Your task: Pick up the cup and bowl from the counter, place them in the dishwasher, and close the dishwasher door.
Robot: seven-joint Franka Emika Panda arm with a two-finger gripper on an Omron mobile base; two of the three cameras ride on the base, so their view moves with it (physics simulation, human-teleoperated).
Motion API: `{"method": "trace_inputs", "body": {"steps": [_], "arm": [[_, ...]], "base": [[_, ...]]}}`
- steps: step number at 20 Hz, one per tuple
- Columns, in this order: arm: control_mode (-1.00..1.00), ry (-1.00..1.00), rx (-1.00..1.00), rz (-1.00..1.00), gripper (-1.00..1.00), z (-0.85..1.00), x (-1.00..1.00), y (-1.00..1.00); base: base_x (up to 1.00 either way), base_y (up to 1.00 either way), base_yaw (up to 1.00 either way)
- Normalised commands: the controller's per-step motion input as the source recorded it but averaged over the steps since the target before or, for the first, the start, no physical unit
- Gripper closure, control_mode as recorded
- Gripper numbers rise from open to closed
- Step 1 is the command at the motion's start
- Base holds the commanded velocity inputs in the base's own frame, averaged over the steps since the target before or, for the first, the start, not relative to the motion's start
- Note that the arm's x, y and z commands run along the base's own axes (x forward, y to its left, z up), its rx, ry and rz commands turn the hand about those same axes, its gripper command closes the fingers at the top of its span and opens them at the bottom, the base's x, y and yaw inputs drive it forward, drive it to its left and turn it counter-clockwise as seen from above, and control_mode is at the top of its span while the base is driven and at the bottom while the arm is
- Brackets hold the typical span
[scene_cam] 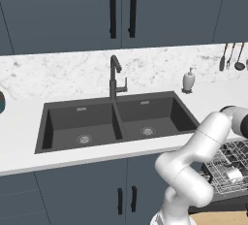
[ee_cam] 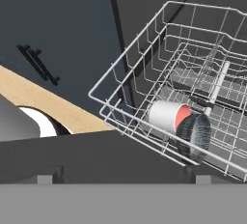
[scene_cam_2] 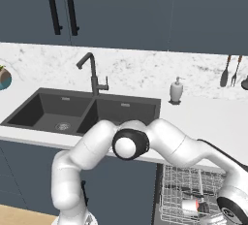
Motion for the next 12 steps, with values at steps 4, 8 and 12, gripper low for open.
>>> {"method": "trace_inputs", "body": {"steps": [4,8,12], "arm": [[-1.00,0.00,0.00,-0.15,-1.00,0.23,0.01,-0.01],[-1.00,-0.02,0.00,-0.02,-1.00,0.22,-0.11,0.00],[-1.00,-0.13,0.04,0.00,-1.00,0.22,-0.33,0.00]], "base": [[0.00,0.00,0.00],[0.00,0.00,0.00],[0.00,0.00,0.00]]}}
